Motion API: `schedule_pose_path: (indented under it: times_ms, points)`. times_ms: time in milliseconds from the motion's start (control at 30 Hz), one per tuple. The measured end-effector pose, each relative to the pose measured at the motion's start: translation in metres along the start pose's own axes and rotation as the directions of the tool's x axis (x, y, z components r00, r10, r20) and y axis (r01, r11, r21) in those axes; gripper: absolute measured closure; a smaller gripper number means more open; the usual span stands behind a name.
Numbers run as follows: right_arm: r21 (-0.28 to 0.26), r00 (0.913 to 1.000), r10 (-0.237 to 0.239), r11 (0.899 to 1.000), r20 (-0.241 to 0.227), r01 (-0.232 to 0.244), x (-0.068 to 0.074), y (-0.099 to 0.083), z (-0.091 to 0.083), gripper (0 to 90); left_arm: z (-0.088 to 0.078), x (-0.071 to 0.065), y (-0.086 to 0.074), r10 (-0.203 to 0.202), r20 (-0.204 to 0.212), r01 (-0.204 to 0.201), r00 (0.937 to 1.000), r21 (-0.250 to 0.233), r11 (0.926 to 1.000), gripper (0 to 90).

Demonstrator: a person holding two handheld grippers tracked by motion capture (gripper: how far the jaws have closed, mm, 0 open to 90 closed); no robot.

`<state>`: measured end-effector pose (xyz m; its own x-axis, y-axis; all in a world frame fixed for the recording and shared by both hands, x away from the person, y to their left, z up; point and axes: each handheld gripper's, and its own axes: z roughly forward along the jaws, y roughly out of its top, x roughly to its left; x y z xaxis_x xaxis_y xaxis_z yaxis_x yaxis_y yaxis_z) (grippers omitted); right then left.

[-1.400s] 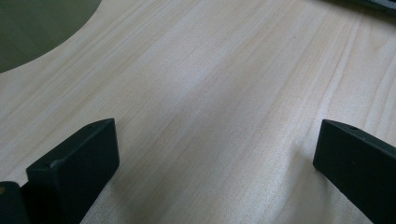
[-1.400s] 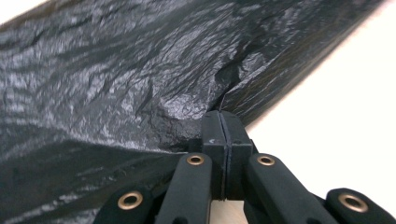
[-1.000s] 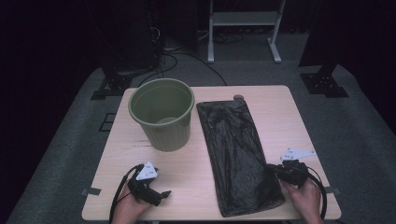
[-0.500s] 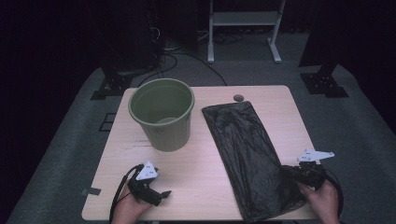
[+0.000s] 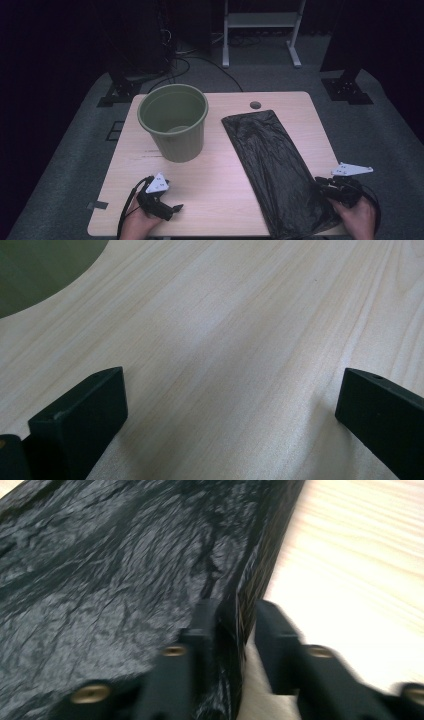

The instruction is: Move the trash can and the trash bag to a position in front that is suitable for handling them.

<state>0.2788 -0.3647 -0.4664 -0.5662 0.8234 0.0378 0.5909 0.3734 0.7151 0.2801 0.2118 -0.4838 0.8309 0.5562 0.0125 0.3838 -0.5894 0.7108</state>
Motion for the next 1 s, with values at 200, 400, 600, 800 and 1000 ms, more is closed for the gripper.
schedule_pose_path:
  times_ms: [200, 400, 600, 800, 1000]
  points:
    - [-0.029, 0.9995, 0.018, 0.999, 0.027, -0.017, 0.005, 0.006, -0.007, 36.8, 0.000, 0.000, 0.000, -0.001, 0.000, 0.001, 1.0000, -0.001, 1.0000, 0.0]
    - [-0.065, 0.9996, 0.006, 0.998, 0.028, -0.004, 0.022, 0.025, -0.008, 13.5, 0.000, 0.000, 0.000, -0.001, 0.000, 0.001, 1.0000, -0.001, 1.0000, 0.0]
    - [-0.036, 0.9995, -0.028, 0.999, 0.014, 0.028, 0.034, 0.040, 0.000, 9.1, 0.000, 0.000, 0.000, -0.003, -0.001, 0.003, 1.0000, -0.002, 1.0000, 0.0]
    - [-0.026, 0.9989, -0.046, 0.999, 0.004, 0.047, 0.043, 0.054, 0.016, 9.0, 0.000, 0.000, 0.000, -0.004, -0.002, 0.004, 1.0000, -0.001, 1.0000, 0.0]
    - [-0.023, 0.9968, -0.080, 0.997, -0.008, 0.080, 0.058, 0.068, 0.035, 9.0, 0.001, 0.000, 0.000, -0.004, -0.002, 0.004, 1.0000, -0.001, 1.0000, 0.0]
